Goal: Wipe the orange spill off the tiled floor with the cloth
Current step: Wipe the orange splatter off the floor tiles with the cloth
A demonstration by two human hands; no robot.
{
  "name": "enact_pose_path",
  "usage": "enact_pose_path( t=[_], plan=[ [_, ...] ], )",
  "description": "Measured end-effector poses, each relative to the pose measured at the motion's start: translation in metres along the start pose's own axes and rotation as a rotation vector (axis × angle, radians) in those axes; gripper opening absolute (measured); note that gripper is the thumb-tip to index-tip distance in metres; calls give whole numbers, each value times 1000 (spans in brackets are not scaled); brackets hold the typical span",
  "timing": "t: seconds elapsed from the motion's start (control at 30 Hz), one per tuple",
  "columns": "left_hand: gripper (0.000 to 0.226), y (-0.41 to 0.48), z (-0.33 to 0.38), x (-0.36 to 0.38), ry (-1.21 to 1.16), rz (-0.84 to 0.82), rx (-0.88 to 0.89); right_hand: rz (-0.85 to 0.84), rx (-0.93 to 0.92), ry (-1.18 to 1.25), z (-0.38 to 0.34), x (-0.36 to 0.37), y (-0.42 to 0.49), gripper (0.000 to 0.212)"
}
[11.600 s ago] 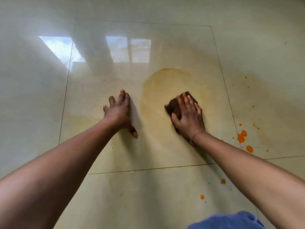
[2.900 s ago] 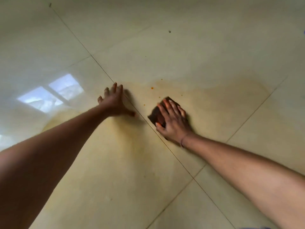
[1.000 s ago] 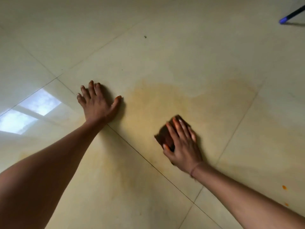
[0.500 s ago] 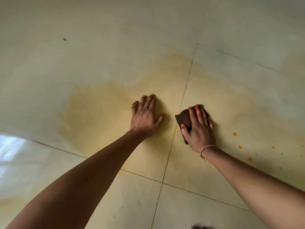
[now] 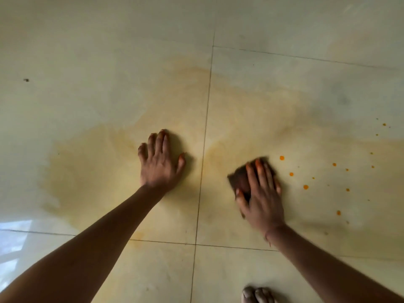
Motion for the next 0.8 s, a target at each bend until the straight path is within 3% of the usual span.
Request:
enact_pose_path(
  t=[0.1,0.2,0.3,0.47,0.67,0.8],
  plan=[
    [81,0,38,-11,-23,10,104,-59,-128,-23,12,3,-14,79],
    [78,15,120,-1,-45,0,295,20,23,-37,33,-25,50,75],
    [77,36,161,22,-100,-62,265,57,122,-3,59,-32,64,72],
    [78,38,160,29,-23,-44,240,-25,245,-5,111,-16,-46,75],
    [77,40,162,31,-3,-23,249,10,278,47,101,-27,32,72],
    [76,36,169,26,10,-36,261,19,276,19,130,-14,-87,76]
  ],
)
Point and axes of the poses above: each hand's wrist, its own y-axis towards the middle knuckle, its own x-axis out of the palm, z = x × y, the point moved 9 cm from there along y, towards the middle knuckle, and after that the axes turned 7 degrees about -z, right-handed, at the moved point
